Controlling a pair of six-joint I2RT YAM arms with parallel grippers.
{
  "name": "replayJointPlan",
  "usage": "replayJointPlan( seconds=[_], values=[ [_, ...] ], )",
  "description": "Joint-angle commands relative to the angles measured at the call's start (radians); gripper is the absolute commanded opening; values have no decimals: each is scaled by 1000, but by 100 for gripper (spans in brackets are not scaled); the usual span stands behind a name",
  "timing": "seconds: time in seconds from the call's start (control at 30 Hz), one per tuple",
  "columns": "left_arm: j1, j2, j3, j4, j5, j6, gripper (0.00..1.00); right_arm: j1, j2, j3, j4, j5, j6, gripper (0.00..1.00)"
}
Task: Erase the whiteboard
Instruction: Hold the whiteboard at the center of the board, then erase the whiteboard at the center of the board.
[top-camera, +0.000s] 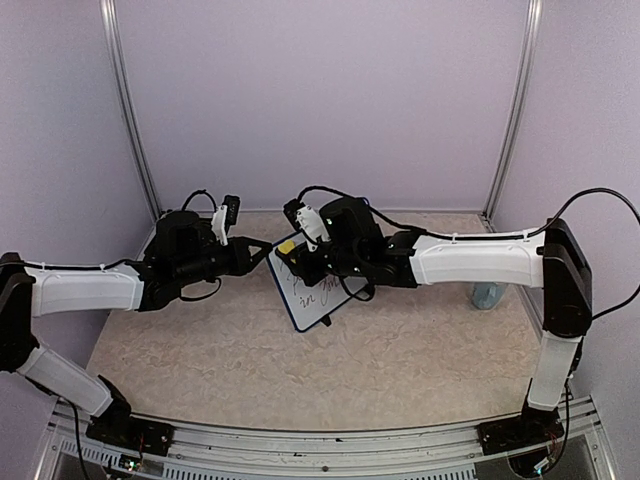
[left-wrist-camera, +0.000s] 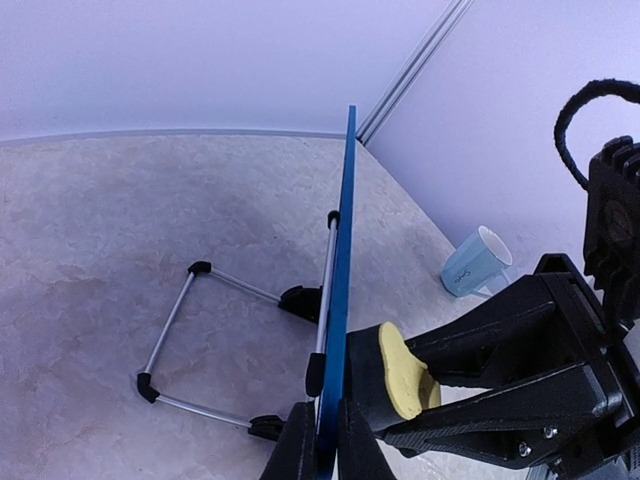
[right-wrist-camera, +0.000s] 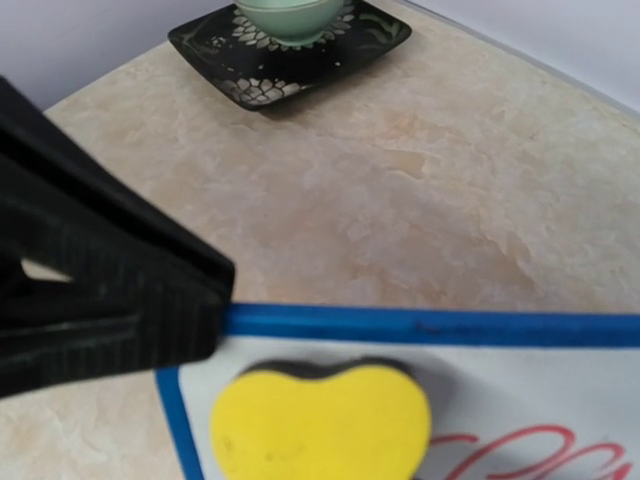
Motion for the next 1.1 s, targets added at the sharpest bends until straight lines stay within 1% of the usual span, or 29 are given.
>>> replayJointPlan(
  seconds=[0.0, 0.07, 0.17, 0.23, 0.33, 0.57, 0.6, 0.63, 0.77, 0.87, 0.93, 1.07],
  values=[
    [-2, 7, -12, 45, 41, -22, 8, 7, 22, -28, 48, -11, 1, 19],
    [-1, 6, -13, 48, 47, -26, 10, 10, 18, -51, 50, -11, 4, 19],
    [-1, 4, -12, 51, 53, -35, 21, 13, 9, -75, 52, -8, 10, 19],
    [-1, 5, -10, 49, 57, -44, 24, 14, 0, -90, 55, -2, 10, 19],
    [0, 2, -7, 44, 59, -59, 25, 14, -18, -103, 57, 11, 13, 19],
    [-1, 6, -6, 18, 25, -75, 21, 14, -55, -110, 58, 25, 12, 19],
    [0, 5, -5, 10, 12, -79, 24, 14, -60, -111, 56, 26, 12, 19],
    [0, 1, -6, 6, 1, -81, 29, 14, -65, -112, 56, 26, 11, 19],
    [0, 4, -11, 9, -5, -84, 31, 14, -77, -109, 53, 35, 6, 19],
    [-2, 15, -7, 12, 4, -86, 36, 14, -80, -102, 50, 44, 2, 19],
    [-5, 22, -6, 18, 5, -89, 36, 15, -78, -91, 45, 48, -2, 19],
    [-6, 35, -3, 28, 11, -89, 41, 14, -71, -67, 33, 50, -4, 19]
  ],
)
